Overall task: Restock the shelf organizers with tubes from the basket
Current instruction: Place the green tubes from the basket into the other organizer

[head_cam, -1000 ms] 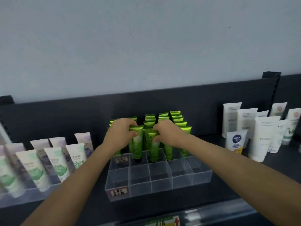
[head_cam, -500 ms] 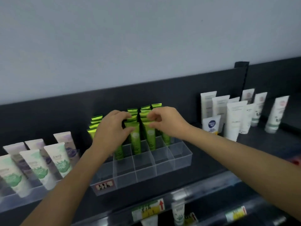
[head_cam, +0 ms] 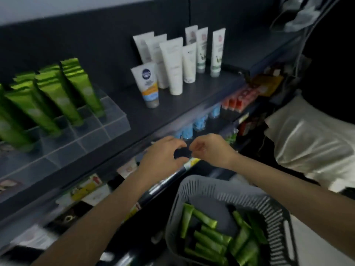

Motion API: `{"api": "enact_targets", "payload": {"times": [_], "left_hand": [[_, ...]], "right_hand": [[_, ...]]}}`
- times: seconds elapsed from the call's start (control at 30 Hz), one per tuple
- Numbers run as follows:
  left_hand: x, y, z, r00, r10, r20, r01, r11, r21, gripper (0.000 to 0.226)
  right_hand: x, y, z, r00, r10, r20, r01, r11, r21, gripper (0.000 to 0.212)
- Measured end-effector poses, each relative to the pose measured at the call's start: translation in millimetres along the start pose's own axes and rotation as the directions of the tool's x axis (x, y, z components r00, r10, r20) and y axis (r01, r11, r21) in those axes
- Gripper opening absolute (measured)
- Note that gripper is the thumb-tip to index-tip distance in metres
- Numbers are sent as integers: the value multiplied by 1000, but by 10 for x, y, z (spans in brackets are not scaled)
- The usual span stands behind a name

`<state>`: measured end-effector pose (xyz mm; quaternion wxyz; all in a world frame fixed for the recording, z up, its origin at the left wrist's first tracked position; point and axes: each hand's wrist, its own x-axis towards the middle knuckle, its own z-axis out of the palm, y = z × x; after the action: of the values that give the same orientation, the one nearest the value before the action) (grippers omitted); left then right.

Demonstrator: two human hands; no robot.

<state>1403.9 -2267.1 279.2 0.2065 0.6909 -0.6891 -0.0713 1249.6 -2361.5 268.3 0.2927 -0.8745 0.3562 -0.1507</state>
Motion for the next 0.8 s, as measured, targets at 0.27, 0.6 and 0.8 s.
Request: {"api": "enact_targets", "payload": {"times": [0.27, 0.6, 0.8], "left_hand": [[-41, 93, 1493, 901, -90, 425, 126, 990, -58, 47], [-416, -290, 2784, 687, -200, 699, 195, 977, 88, 36], [-477, -172, 3389, 634, -91, 768, 1, 993, 116, 19]], "right_hand": [[-883, 1595, 631, 902, 392, 178, -356, 912, -204, 26], [-1458, 2546, 1462, 707, 509, 491, -315, 849, -425, 21], [-1398, 2843, 1886, 700, 429, 571, -91, 847, -524, 36]]}}
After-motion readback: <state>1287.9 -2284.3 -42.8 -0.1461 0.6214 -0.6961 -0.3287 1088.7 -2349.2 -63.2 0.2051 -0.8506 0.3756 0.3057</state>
